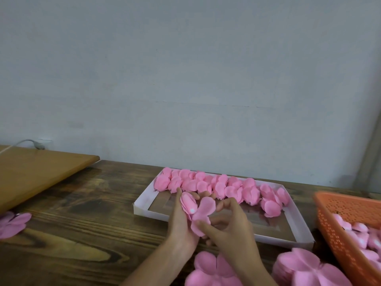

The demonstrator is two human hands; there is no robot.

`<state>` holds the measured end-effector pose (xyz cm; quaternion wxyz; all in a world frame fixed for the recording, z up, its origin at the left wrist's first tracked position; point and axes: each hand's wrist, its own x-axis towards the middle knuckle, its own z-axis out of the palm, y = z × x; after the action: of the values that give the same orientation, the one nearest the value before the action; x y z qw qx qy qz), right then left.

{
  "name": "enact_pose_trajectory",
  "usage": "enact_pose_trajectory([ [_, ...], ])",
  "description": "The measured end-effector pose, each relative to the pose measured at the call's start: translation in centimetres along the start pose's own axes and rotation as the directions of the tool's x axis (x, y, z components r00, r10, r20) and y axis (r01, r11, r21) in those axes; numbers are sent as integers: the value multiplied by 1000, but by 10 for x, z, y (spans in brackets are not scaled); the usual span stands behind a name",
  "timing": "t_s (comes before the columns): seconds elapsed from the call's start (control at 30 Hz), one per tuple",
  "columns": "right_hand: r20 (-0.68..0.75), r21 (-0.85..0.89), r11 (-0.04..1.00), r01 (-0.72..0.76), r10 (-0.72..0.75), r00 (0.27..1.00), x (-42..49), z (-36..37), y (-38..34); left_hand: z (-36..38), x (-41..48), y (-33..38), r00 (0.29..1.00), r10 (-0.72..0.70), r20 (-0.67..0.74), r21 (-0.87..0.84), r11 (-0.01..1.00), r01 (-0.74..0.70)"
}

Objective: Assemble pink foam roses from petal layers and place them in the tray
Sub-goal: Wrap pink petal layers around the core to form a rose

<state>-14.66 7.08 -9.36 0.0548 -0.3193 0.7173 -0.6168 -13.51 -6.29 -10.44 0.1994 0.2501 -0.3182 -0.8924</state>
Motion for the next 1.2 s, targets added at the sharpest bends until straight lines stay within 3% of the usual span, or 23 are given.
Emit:
enact_pose_trajectory([
  [0.1, -17, 17, 998, 61, -61, 998, -1, 4, -2, -5, -9, -1, 984, 110, 137, -19, 994, -109],
  [0.23, 8, 118, 989, 86, -88, 996, -4, 8, -7, -5, -22, -2, 983, 155, 100, 90, 982, -164],
  [0.63, 60, 399, 912, -93, 75, 995, 0, 12, -2, -3, -23, 9, 989, 136, 65, 35, 990, -139],
  [0.7, 55, 317, 948, -19, 2, 999, 0, 10, 0, -2, -25, 11, 987, 150, 62, 47, 987, -153],
  [0.77, 44, 88, 987, 136, -140, 989, -1, 7, 1, -2, -24, 9, 985, 155, 70, 53, 986, -159],
  [0.9, 35, -346, 862, 370, -382, 924, -2, 6, 1, 0, -27, 2, 971, 203, 128, 153, 963, -221],
  [1.03, 8, -410, 809, 421, -459, 888, -1, 4, 0, 4, -33, -5, 955, 169, 242, 26, 983, -181],
  [1.2, -7, -415, 803, 427, -472, 882, 1, 0, -1, 6, -36, -9, 956, 164, 243, -14, 986, -166],
])
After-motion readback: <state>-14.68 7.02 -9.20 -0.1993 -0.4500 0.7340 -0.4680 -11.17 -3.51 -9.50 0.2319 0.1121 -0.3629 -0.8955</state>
